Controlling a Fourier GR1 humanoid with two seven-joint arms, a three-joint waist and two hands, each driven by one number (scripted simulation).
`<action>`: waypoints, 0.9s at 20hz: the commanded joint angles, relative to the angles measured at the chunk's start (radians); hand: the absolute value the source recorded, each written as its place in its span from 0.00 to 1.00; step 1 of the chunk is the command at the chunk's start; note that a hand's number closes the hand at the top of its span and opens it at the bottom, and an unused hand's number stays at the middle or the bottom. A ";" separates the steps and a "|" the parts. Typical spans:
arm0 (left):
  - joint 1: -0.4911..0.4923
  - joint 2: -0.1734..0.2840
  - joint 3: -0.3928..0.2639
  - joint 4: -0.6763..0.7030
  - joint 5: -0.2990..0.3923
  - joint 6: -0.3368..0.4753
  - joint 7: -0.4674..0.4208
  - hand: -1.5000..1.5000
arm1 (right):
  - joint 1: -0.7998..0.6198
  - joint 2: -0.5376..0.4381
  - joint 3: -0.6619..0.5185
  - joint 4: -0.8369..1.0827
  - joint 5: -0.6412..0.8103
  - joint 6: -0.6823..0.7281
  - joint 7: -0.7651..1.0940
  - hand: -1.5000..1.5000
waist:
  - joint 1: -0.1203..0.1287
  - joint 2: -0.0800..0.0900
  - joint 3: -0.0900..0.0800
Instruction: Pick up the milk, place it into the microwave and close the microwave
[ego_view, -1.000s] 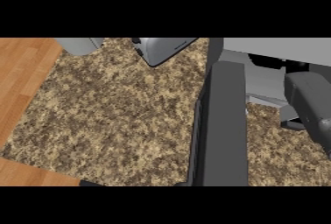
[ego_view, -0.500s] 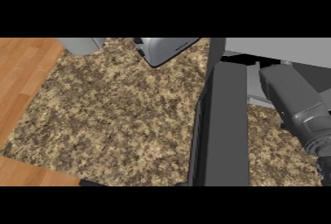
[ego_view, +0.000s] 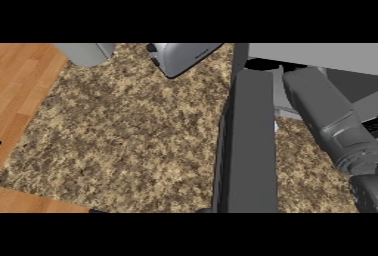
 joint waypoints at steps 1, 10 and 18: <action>0.011 -0.010 0.001 0.012 -0.013 -0.004 -0.003 0.00 | -0.025 0.027 -0.046 -0.029 -0.046 -0.018 0.001 0.00 | -0.015 -0.018 -0.001; 0.064 -0.099 -0.055 -0.010 -0.089 -0.051 -0.031 0.00 | 0.050 -0.023 -0.046 -0.014 -0.032 0.007 -0.036 0.00 | -0.058 -0.034 -0.002; 0.052 -0.173 -0.139 0.047 -0.169 -0.123 -0.070 0.00 | 0.147 -0.010 -0.077 -0.033 -0.066 0.147 -0.134 0.00 | -0.114 -0.052 -0.002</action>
